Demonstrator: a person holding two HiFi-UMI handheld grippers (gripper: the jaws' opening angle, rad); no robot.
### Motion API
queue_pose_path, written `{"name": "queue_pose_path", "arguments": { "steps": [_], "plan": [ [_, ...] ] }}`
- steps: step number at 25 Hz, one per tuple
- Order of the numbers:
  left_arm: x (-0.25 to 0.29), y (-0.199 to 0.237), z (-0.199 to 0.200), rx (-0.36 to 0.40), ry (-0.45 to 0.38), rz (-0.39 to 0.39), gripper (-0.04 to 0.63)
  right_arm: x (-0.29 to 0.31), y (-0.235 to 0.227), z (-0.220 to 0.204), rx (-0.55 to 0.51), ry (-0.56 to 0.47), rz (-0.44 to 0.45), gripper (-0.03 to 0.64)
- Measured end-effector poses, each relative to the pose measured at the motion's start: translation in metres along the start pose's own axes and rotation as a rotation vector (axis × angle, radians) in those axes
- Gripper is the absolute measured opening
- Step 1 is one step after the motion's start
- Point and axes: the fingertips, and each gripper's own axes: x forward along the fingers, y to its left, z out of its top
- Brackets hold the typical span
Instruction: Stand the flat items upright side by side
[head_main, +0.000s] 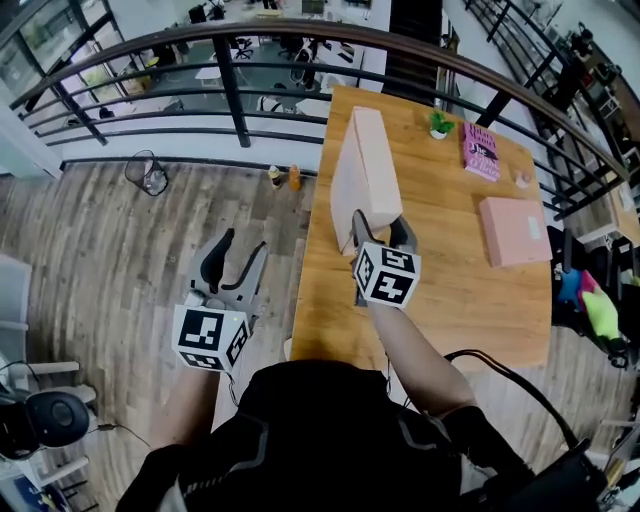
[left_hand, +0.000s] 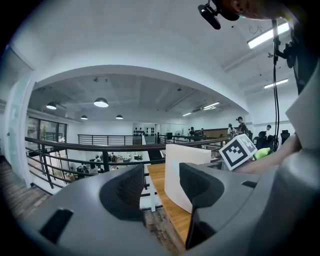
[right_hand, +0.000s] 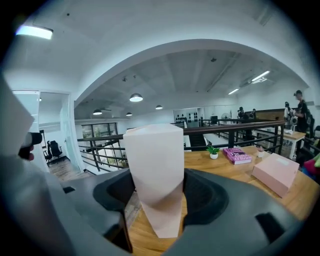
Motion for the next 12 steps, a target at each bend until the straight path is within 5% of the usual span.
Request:
{"name": "queue_pose_path", "arguments": {
  "steps": [12],
  "plan": [
    [-0.035, 0.055, -0.016, -0.017, 0.022, 0.102, 0.238, 0.075, 0.015, 0.029, 0.036, -0.024, -0.085, 0.296]
  ]
}}
